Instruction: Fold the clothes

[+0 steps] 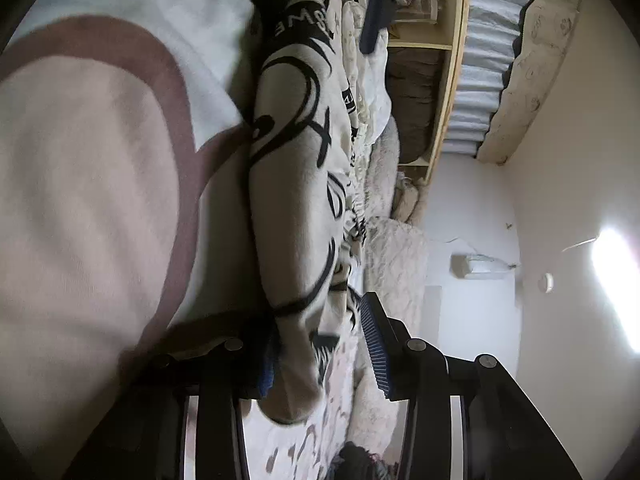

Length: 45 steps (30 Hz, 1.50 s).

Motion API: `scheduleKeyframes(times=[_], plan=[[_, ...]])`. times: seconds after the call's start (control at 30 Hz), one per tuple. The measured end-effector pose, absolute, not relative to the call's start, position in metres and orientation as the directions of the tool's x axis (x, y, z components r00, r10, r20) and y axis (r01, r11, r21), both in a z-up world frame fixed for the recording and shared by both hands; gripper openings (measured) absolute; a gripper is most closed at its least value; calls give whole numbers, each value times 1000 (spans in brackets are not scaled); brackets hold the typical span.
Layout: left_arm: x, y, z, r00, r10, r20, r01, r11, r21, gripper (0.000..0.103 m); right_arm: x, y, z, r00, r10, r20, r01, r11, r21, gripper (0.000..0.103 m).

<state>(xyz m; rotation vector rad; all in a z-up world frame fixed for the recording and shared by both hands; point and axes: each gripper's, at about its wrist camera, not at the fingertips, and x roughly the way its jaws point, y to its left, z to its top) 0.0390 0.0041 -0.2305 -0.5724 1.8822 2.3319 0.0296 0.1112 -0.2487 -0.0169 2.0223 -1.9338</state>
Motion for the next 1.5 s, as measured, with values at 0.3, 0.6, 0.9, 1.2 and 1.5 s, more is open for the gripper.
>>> scheduleKeyframes(times=[0.3, 0.6, 0.9, 1.2, 1.5], plan=[[9, -18, -197, -735, -184, -652, -436, -609, 663, 10, 13, 109, -225, -907, -208, -367, 366, 44, -930, 6], [-71, -2, -51, -759, 32, -651, -382, -831, 404, 9, -69, 123, -96, -891, -63, -449, 451, -227, -863, 5], [-117, 161, 91, -766, 436, -473, -589, -770, 245, 9, -112, 294, 100, -919, 288, -270, 123, -441, -889, 2], [-118, 260, 139, -746, 502, -439, -662, -636, 398, 9, -39, 416, 129, -906, 290, -307, 49, -651, -757, 7], [-89, 263, 126, -828, 418, -374, -551, -479, 683, 9, 19, 395, 58, -931, 72, -357, 135, -843, -521, 87]])
